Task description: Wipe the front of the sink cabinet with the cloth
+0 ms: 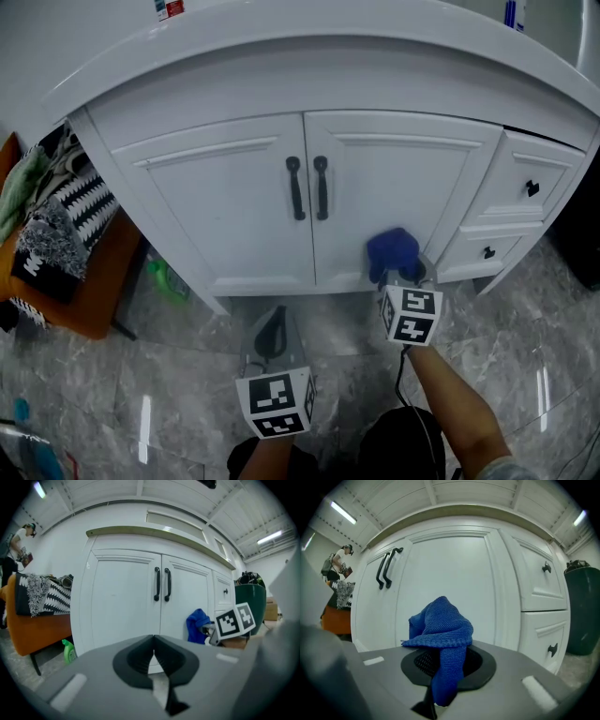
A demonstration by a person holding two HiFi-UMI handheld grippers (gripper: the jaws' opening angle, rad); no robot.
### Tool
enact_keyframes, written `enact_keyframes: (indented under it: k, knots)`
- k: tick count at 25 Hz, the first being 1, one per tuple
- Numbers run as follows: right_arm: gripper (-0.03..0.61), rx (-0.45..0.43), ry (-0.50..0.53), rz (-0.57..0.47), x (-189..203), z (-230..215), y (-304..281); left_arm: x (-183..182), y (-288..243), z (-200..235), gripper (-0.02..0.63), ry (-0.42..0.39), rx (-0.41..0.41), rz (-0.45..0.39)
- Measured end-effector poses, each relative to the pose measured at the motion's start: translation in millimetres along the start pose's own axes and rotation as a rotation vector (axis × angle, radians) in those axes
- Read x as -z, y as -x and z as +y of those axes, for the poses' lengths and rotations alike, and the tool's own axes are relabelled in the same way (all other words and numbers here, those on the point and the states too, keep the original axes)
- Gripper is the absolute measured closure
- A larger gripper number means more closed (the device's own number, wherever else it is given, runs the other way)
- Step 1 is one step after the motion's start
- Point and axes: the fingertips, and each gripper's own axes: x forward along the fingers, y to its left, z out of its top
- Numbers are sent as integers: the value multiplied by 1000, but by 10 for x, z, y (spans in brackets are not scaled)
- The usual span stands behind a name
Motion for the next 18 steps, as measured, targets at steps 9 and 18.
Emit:
enact_keyframes:
  k: [9,18]
  knots:
    - [509,-113,-56,-7,-111,891,-75,-15,161,354,604,42,-57,-7]
    - [514,-71,-109,-30,-106,1003,-77,-14,243,633,604,45,-86,-11]
